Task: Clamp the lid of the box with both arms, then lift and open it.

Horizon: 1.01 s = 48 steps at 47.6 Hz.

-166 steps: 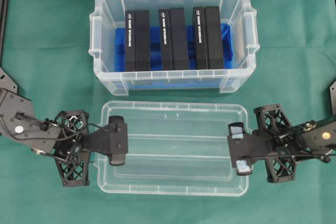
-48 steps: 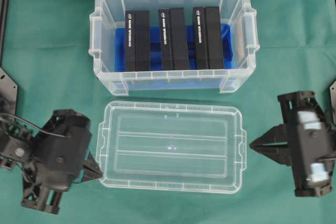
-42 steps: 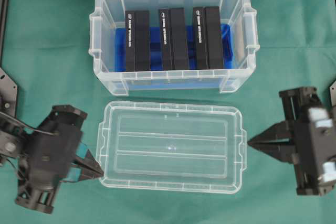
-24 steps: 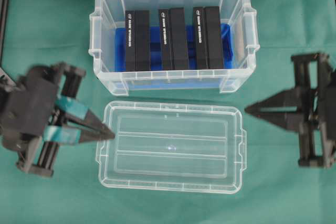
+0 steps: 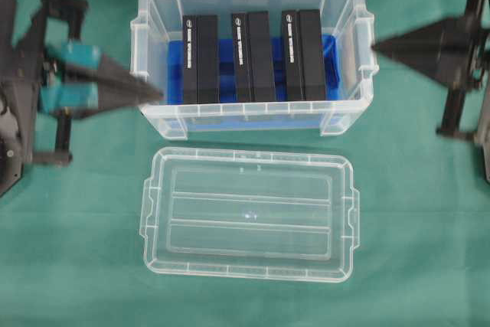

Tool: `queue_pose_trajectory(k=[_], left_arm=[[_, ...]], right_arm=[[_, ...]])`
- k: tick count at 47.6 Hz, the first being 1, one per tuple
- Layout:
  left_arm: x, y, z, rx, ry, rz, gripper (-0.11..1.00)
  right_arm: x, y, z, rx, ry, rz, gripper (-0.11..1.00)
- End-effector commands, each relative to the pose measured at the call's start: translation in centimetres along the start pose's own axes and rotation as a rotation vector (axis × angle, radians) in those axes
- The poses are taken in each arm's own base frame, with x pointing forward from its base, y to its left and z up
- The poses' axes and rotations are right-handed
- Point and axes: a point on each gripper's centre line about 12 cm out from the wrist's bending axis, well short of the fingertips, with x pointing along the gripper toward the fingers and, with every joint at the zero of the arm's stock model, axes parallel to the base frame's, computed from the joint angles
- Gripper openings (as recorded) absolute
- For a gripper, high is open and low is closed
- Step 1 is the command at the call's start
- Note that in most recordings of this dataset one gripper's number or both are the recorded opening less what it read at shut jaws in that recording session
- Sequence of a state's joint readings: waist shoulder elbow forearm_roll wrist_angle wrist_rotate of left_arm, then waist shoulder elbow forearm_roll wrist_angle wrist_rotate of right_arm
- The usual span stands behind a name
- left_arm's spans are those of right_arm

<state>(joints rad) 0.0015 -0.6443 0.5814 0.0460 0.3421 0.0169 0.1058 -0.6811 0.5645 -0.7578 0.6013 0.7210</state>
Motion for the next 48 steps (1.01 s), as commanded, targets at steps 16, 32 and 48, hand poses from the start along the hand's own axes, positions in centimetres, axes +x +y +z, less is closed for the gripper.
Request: queue_pose_trajectory(k=[16, 32, 48], left_arm=[[-1.7, 3.8, 0.3, 0.004, -0.065, 0.142, 0.01], [-1.9, 5.5, -1.1, -0.010, -0.079, 0.207, 0.01], [-3.0, 6.5, -2.2, -0.022, -0.113, 0.262, 0.01]], right_arm=[[0.2, -4.9, -0.4, 0.040, -0.059, -0.141, 0.00], [0.0, -6.4, -1.3, 0.052, -0.073, -0.177, 0.00], [0.2, -7.6, -2.2, 0.059, -0.085, -0.205, 0.00]])
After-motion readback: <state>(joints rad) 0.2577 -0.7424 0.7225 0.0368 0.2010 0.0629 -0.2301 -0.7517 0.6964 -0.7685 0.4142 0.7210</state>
